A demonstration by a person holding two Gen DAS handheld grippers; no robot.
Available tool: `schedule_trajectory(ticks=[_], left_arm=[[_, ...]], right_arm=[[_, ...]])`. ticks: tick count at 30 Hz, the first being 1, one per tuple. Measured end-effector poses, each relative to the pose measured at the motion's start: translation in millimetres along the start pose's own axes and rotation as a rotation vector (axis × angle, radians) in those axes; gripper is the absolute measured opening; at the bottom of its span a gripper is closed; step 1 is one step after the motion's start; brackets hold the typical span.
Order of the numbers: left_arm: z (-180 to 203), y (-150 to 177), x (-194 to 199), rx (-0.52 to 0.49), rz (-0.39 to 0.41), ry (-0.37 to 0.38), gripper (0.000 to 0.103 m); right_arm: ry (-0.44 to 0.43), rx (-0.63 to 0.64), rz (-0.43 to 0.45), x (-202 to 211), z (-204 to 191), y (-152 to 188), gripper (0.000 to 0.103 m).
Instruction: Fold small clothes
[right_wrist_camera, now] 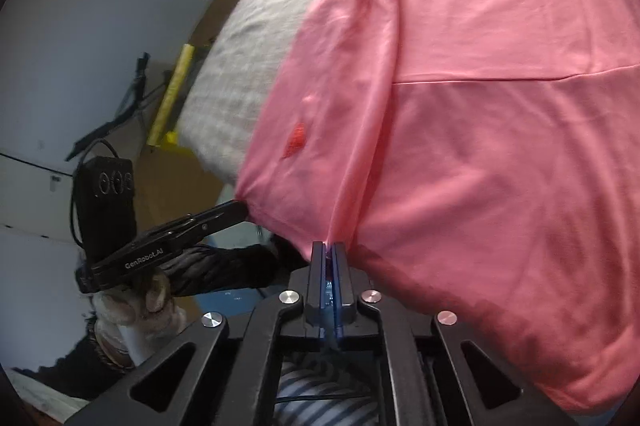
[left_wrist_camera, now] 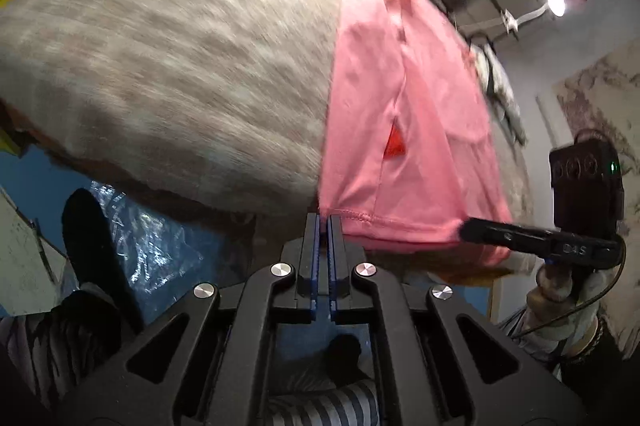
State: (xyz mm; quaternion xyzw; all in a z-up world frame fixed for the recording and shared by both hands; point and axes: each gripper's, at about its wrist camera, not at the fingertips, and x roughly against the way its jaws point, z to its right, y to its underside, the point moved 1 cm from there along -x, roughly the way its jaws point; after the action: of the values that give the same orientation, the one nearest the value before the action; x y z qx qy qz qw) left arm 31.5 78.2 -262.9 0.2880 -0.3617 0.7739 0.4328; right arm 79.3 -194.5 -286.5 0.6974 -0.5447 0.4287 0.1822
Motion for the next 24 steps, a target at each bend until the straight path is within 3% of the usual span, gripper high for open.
schedule_trajectory(ticks=[4,7,9,11,13,17,18,20,21,22,24], left_arm=[[-20.9,-3.4,9.3,0.078,0.039,-0.016,0.000],[-23.6,-4.6,10.8,0.091,0.050,-0.010,0.000],[-20.8,-4.8,13.6,0.083,0.066,-0.024,0.000],[-22.2,-5.8,10.2,0.097,0.045,0.002,0.012],[-22.2,-5.8,7.0,0.106,0.032,0.021,0.049],[-4.9,-6.1,-4.4,0.044,0.005,0.028,0.050],[0.1,-6.1,-8.7,0.030,-0.009,0.028,0.050],[7.1,-5.7,-20.1,0.006,-0.036,-0.006,0.037],[7.4,-5.5,-25.2,0.009,-0.048,-0.022,0.006],[4.0,-4.1,-32.1,0.032,-0.070,-0.019,0.001],[0.0,-2.6,-31.1,0.066,-0.068,0.006,0.000]], right_arm=[[-0.126,0.022,0.062,14.6,-19.0,-1.2,0.000],[-0.057,0.038,0.029,1.7,-17.9,0.5,0.000],[-0.068,-0.012,-0.020,-11.4,-7.7,3.5,0.000],[-0.055,-0.026,-0.021,-12.4,-4.0,3.5,0.000],[-0.048,-0.016,-0.001,-7.4,-3.8,3.1,0.002],[-0.049,-0.013,0.022,1.8,-4.9,0.1,0.004],[-0.042,-0.009,0.021,3.3,-3.8,-0.5,0.004],[-0.032,-0.011,0.008,0.7,-2.3,-0.4,0.005],[-0.027,-0.013,0.002,-2.2,-2.0,-1.0,0.005],[-0.021,-0.014,-0.004,-3.2,-0.7,-0.2,0.005],[-0.016,-0.012,-0.008,-4.9,0.1,0.3,0.005]])
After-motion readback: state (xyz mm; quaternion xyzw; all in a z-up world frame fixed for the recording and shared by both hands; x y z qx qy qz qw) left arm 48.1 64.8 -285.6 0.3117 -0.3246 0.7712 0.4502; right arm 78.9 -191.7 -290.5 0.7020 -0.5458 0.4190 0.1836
